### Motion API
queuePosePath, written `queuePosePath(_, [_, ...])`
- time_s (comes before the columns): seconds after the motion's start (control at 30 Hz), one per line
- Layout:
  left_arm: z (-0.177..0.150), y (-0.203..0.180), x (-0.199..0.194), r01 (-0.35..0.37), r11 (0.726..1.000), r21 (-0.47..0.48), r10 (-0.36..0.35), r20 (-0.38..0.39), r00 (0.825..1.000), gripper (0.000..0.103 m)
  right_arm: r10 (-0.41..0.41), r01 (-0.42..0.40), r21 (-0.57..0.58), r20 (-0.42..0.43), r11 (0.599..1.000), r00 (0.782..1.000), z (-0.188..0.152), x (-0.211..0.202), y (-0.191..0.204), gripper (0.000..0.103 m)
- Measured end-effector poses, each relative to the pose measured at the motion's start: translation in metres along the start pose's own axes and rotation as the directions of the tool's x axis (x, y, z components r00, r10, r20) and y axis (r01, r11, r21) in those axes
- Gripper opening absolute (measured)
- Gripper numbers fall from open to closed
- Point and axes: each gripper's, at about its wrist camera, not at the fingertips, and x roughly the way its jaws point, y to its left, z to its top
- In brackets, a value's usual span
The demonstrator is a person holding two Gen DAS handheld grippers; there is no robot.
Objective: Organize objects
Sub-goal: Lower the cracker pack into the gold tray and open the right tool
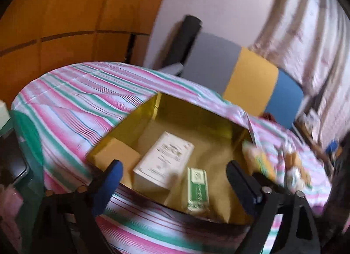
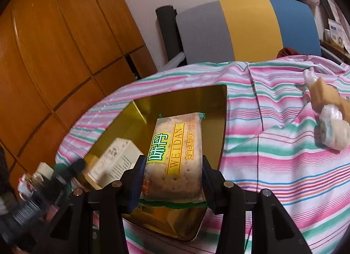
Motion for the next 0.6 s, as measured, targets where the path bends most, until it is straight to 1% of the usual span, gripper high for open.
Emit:
queuePosePath(0.07, [0.005,0.007,-0.006,-0.024,0.999,-0.032,0.026,0.037,0.999,0.101,-0.005,0.005,-0.031,-0.013,0.999,1.000,-0.005,0.005,0.006,0.048])
queuePosePath(0.17, [0.009,0.013,-0.009,-0.039,0.997,-0.060,0.043,0.055,0.998,0.102,-0.011,0.009,-0.067,-0.029,0.998,1.000,-0.012,0.012,0.012,0.048])
queuePosePath(0.3, [0.012,0.016,-0.008,-0.049,0.996,-0.072,0.053,0.043,0.998,0.103,-0.020,0.013,-0.082,-0.081,0.997,0.997,-0.019,0.024,0.017,0.048])
queuePosePath(0.43, [0.008,0.014,-0.007,-0.051,0.996,-0.068,0.053,0.029,0.998,0.103,-0.021,0.011,-0.116,-0.092,0.993,0.996,-0.021,0.026,0.025,0.049])
queuePosePath(0.53, [0.007,0.013,-0.007,-0.049,0.996,-0.069,0.051,0.029,0.998,0.103,0.015,-0.025,-0.104,-0.100,0.994,0.995,-0.023,0.022,0.025,0.049])
queuePosePath(0.6, [0.007,0.014,-0.008,-0.049,0.996,-0.069,0.052,0.030,0.998,0.103,0.019,-0.028,-0.106,-0.090,0.994,0.996,-0.025,0.016,0.027,0.049])
